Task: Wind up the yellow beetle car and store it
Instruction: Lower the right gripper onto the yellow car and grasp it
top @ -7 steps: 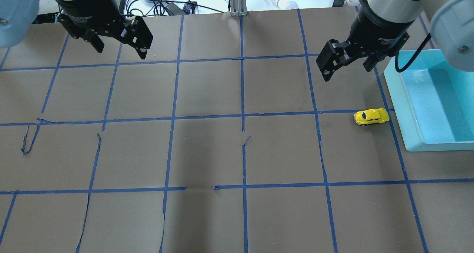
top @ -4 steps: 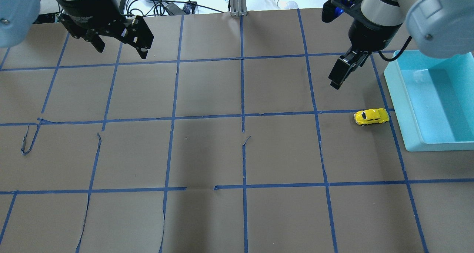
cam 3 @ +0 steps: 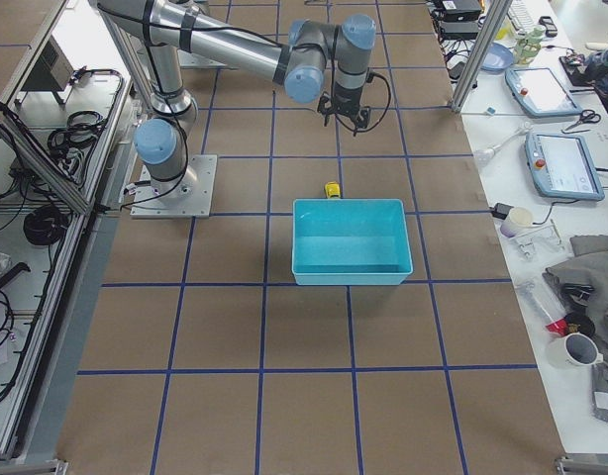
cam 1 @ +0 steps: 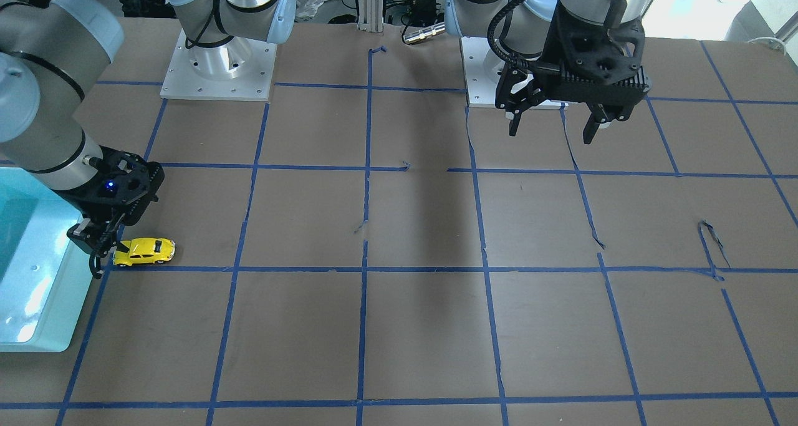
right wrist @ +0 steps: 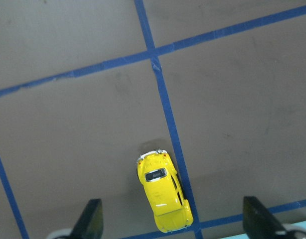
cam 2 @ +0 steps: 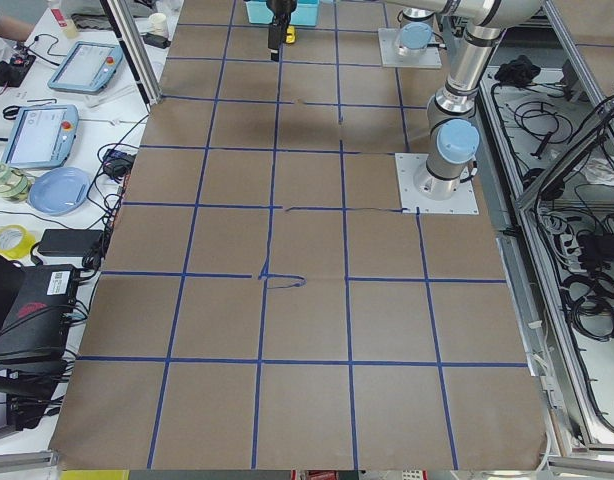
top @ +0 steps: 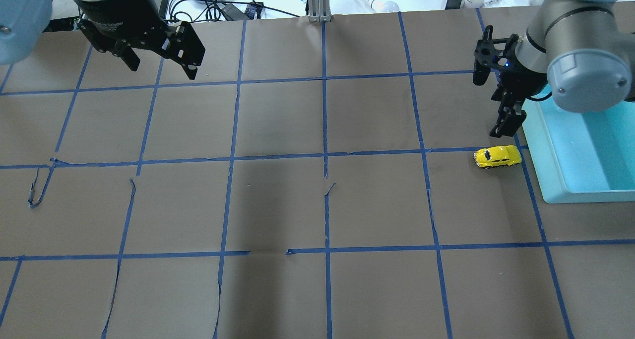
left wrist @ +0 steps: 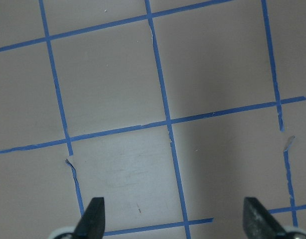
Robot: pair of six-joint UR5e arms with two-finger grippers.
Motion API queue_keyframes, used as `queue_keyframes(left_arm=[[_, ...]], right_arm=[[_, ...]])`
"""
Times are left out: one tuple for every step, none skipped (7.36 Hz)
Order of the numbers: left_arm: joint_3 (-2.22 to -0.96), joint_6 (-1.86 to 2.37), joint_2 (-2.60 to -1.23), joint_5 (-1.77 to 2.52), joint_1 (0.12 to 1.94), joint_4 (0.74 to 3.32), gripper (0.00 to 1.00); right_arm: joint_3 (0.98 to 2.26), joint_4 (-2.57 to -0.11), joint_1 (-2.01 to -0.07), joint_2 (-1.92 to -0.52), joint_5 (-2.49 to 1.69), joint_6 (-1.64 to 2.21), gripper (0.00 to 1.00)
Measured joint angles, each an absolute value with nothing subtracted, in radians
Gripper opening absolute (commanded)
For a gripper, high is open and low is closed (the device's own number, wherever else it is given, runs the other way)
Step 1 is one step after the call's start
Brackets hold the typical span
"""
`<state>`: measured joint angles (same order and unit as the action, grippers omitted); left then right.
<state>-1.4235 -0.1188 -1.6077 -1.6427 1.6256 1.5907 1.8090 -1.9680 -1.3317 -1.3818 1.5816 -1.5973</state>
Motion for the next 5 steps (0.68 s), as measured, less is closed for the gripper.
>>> queue_keyframes(left_arm=[[-1.424,-0.119,-1.608,-1.642,1.623,1.591,0.96],[-1.424,-0.119,-1.608,-1.642,1.622,1.591,0.96],[-1.423,-0.120,-1.608,-1.641,1.621,1.591,0.96],[-1.423,-0.119,-1.608,-1.641,1.620,1.591,0.96],[-1.423,-0.119,-1.607,-1.641,1.620,1.591,0.96]], right_arm=[[1.847,-2.030,-1.313,-1.357,1.608,-1.721,1.00],[1.896,-2.101,-1.306,-1.343,1.628,-1.806,1.00],[1.963,-2.205,-1.302,-1.337,1.638,-1.860,0.95],[2.027,-2.323,-1.301,-1.333,1.643,-1.910,0.94],[2.068,-2.401,-1.300,-1.326,1.644,-1.962,0.90]])
